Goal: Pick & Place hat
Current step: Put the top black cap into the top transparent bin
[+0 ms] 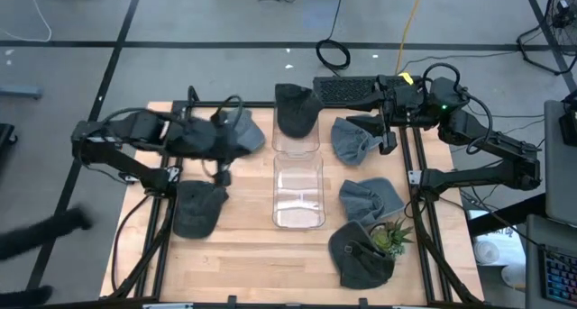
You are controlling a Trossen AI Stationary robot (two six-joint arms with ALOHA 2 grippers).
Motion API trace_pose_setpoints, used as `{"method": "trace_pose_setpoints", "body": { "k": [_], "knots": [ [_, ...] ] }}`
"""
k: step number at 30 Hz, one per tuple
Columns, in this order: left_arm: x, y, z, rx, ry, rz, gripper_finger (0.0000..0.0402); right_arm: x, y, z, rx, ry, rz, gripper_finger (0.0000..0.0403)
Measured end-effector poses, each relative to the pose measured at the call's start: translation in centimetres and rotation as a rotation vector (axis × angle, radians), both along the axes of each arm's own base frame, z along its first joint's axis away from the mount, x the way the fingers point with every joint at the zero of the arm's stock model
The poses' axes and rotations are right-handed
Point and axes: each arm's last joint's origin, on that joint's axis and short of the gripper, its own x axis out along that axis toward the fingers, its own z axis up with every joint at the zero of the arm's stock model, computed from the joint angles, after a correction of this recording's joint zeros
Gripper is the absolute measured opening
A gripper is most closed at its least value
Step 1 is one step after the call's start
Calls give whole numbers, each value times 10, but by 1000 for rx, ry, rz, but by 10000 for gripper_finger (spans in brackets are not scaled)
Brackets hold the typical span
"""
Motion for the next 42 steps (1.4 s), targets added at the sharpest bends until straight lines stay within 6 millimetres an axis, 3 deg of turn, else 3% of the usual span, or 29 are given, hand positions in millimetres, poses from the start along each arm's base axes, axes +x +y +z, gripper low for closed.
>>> {"method": "trace_pose_setpoints", "body": {
  "k": [9,21,33,42],
  "knots": [
    [-42,-22,-9,-42,214,-67,1,0,0,0,30,1,5,128],
    [-76,-49,-21,-226,489,-135,0,0,0,0,62,3,10,128],
    [-92,-89,-24,-360,557,-151,0,0,0,0,123,6,19,128],
    [-89,-89,-25,-334,534,-102,0,0,0,0,131,6,21,128]
  ]
}}
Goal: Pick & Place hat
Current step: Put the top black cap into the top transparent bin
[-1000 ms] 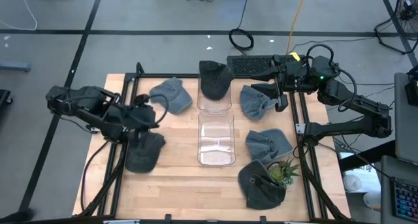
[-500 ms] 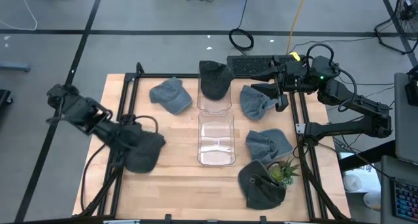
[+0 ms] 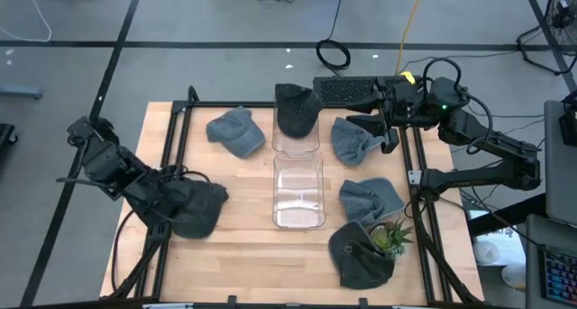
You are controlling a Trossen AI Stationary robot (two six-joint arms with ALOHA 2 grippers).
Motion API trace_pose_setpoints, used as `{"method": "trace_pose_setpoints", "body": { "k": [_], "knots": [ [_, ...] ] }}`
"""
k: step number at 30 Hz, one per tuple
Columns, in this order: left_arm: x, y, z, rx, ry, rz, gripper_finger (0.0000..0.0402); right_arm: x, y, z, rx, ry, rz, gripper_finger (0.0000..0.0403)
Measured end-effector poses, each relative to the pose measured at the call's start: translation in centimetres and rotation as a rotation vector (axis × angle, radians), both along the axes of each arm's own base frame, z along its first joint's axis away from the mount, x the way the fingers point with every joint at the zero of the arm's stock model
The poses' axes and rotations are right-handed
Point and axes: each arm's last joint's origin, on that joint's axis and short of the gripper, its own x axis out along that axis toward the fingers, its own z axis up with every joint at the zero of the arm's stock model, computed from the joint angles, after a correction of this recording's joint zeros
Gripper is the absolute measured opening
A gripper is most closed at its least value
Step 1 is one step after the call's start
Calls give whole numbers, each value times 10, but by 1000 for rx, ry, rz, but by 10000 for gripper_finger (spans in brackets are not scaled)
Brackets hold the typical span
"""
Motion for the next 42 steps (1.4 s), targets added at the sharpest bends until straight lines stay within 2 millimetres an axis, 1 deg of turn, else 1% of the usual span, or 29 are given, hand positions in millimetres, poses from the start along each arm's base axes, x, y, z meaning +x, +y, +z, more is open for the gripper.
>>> {"method": "trace_pose_setpoints", "body": {
  "k": [3,7,9,13,18,21,26,34,42],
  "knots": [
    [4,2,-4,22,7,-6,0,0,0,0,0,0,0,128],
    [12,9,-25,100,66,-32,0,0,0,0,0,0,0,128],
    [12,15,-35,126,95,-25,0,0,0,0,0,0,0,128],
    [8,31,-51,169,134,-32,0,0,0,0,0,0,0,128],
    [-5,52,-66,190,156,-46,0,0,0,0,0,0,0,128],
    [-13,62,-73,206,157,-71,0,0,0,0,0,0,0,128],
    [-21,74,-81,230,160,-103,0,0,0,0,0,0,0,128],
    [-18,95,-94,297,209,-154,0,0,0,0,0,1,0,128],
    [-19,117,-118,322,324,-205,0,0,0,0,0,0,0,128]
  ]
}}
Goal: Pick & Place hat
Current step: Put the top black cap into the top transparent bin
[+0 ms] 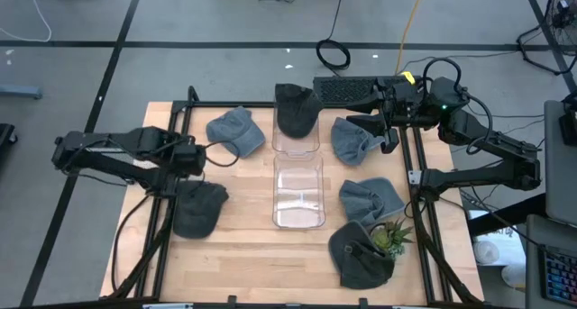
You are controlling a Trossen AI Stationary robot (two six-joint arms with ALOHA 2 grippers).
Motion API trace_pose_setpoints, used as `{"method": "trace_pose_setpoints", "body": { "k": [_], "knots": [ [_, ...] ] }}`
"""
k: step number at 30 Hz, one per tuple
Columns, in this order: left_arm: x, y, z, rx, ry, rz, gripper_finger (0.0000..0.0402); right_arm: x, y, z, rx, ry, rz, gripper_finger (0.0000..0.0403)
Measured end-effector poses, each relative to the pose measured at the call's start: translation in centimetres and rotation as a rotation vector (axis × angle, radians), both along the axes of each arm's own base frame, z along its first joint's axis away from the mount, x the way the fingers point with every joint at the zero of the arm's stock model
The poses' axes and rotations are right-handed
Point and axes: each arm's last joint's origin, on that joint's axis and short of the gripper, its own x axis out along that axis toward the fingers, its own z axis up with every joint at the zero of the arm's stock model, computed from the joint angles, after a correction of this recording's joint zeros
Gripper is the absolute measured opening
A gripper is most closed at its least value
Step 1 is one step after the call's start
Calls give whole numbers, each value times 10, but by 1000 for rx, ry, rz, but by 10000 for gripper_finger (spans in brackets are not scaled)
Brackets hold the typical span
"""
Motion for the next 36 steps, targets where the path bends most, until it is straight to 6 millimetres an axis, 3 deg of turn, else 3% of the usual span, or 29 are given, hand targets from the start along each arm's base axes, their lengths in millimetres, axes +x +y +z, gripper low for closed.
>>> {"method": "trace_pose_setpoints", "body": {
  "k": [7,16,22,29,36],
  "knots": [
    [-1,16,-18,-16,50,41,42,0,0,0,0,0,0,128],
    [6,33,-26,-2,-29,75,183,0,0,0,0,0,0,128],
    [6,38,-43,-4,-19,110,245,0,0,0,0,0,0,128],
    [8,38,-68,-4,-29,117,278,0,0,0,-3,0,0,128],
    [8,37,-80,-39,-39,106,273,0,0,0,-3,0,-1,128]
  ]
}}
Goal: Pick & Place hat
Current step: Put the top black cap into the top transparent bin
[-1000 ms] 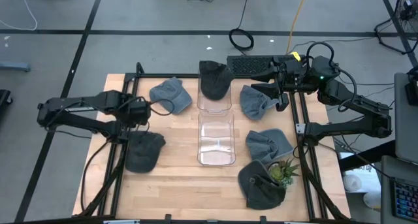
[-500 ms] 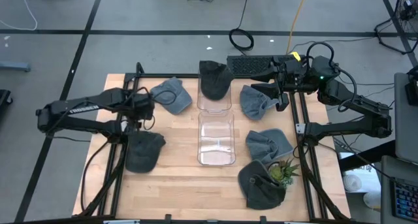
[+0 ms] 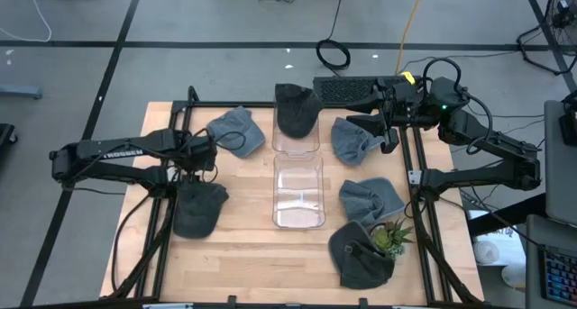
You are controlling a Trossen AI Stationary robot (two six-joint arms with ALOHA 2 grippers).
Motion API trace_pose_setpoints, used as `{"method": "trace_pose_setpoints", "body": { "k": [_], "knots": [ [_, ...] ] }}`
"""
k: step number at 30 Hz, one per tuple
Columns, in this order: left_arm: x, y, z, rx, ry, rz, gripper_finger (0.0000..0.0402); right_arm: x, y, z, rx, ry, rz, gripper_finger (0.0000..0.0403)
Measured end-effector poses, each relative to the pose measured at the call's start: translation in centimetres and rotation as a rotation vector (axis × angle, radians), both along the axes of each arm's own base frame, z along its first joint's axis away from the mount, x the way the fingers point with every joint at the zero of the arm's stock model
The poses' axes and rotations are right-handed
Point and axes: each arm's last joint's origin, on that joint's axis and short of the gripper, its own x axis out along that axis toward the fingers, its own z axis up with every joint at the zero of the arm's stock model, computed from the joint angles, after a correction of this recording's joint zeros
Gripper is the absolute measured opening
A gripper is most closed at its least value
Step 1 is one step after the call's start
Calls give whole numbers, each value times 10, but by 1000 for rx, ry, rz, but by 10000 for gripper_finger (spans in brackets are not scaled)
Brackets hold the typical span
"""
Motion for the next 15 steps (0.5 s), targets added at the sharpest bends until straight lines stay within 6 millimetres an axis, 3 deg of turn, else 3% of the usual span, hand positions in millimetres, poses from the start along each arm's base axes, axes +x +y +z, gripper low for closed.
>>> {"method": "trace_pose_setpoints", "body": {
  "k": [9,15],
  "knots": [
    [10,2,-4,-7,-36,-71,272,0,0,0,-24,-1,-4,128],
    [18,4,-21,-34,47,-87,273,0,0,0,-24,-1,-3,128]
  ]
}}
